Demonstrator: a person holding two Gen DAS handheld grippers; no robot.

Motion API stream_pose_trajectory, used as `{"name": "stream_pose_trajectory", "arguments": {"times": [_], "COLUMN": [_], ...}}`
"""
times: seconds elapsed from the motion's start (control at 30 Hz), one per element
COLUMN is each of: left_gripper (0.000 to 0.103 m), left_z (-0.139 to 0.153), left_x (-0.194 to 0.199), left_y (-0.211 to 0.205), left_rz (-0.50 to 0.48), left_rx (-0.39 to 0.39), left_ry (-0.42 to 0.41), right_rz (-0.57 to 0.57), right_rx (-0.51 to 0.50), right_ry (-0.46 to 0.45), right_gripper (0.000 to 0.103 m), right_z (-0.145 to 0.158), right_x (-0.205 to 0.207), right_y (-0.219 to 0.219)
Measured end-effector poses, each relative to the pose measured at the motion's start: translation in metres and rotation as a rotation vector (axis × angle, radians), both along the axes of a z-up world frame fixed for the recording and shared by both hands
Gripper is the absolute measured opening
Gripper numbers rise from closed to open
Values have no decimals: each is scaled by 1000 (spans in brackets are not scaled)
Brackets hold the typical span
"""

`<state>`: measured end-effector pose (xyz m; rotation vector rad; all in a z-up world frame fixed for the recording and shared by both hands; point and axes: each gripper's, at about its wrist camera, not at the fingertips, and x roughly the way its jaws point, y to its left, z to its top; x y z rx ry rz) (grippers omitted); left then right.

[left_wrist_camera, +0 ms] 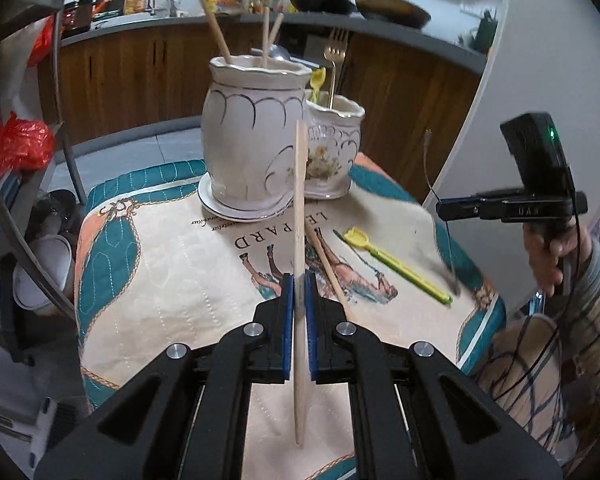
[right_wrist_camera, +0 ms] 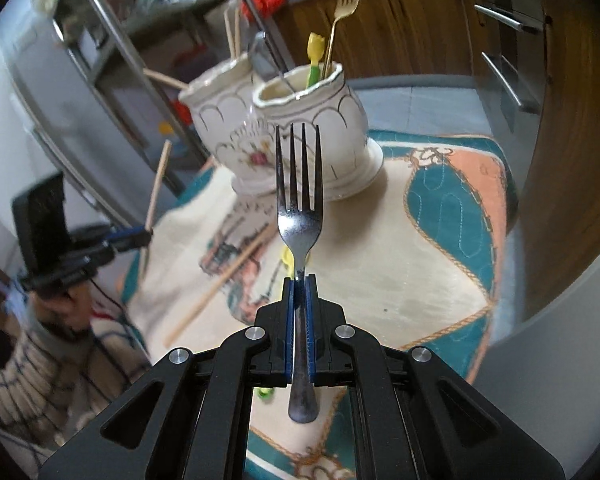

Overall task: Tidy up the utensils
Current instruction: 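Lift the chopstick with the left tool while the right tool lifts the silver fork toward the holders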

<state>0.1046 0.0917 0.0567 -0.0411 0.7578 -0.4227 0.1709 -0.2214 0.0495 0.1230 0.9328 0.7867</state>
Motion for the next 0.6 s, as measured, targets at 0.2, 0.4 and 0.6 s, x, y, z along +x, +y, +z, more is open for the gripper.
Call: {"name": "stream_pose_trajectory", "arguments": {"times": [0.2,0.4,0.6], "left_gripper": [5,5,5], "left_z": [10,29,43], "left_x": [-2,-4,1], "left_y": [0,-1,-7], "left_rz": [30,49,79], "left_rx": [-86,-127,-143], "left_ry": [-77,-162,-246], "right_rz": [-16,-21,-31], "right_rx": [58,84,111], "right_ry": [-33,-105,-175], "right_gripper": [6,6,6], "right_z": [6,22,41], "right_x": [-4,-9,-9], "right_y": [1,1,5]}}
